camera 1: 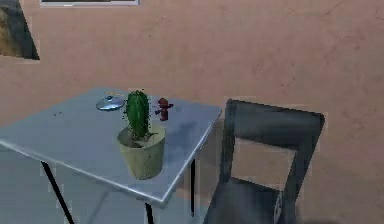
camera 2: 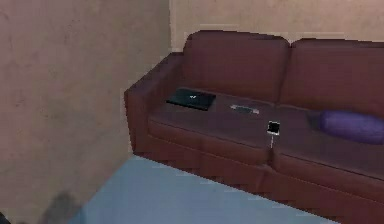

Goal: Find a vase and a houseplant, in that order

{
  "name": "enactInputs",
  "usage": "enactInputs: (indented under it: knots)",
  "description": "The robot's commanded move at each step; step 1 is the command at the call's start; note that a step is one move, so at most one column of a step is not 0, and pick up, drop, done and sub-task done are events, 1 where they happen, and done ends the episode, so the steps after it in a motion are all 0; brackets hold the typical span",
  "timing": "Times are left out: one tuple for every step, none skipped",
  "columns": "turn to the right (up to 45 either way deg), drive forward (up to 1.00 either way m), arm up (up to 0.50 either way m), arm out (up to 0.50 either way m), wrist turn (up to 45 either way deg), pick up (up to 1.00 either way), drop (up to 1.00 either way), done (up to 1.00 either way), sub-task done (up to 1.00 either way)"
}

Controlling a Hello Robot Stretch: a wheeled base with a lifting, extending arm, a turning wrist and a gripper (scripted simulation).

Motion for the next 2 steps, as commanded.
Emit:
enactInputs:
  knots:
    - [-21.0, 0.00, 0.00, 0.00, 0.0, 0.00, 0.00, 0.00, 0.00]
    - [0.0, 0.00, 0.00, 0.00, 0.0, 0.00, 0.00, 0.00, 1.00]
